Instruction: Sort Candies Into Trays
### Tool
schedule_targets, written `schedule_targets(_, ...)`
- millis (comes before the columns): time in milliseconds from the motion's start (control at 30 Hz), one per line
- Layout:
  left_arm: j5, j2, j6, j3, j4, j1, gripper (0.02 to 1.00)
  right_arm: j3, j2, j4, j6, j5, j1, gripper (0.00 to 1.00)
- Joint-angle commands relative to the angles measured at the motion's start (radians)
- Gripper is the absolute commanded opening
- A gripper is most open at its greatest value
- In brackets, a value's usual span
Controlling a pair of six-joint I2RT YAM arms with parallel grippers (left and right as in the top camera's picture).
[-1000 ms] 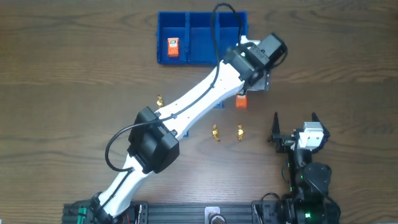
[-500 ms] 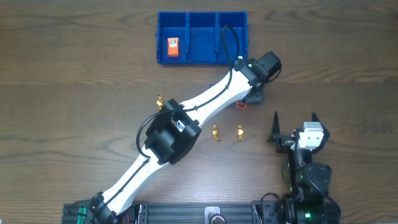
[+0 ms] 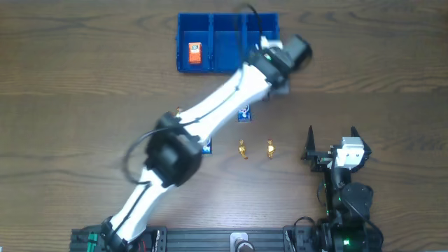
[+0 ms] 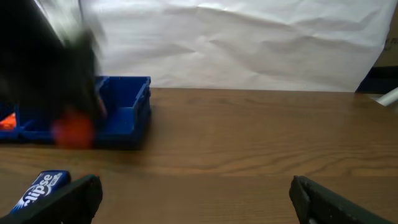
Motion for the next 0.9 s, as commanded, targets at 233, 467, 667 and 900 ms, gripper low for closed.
schedule_targets(233, 0.109, -0.120, 0.288, 0.029, 0.007, 0.437, 0.308, -0.002, -0.005, -0.003, -0.011, 0.002, -0.003, 0.998)
schedule_targets(467, 0.157, 0.025, 0.386, 0.029, 0.047, 0.453, 0.314, -0.002, -0.005, -0.003, -0.011, 0.002, -0.003, 0.998)
schedule_targets(667, 0.156, 0.060, 0.386, 0.029, 0.050, 0.462, 0.316, -0.002, -0.005, -0.003, -0.011, 0.002, -0.003, 0.998)
schedule_targets(900, 0.148, 0.060, 0.385, 0.029, 0.047, 0.468, 0.327, -0.002, -0.005, -0.003, -0.011, 0.002, -0.003, 0.998)
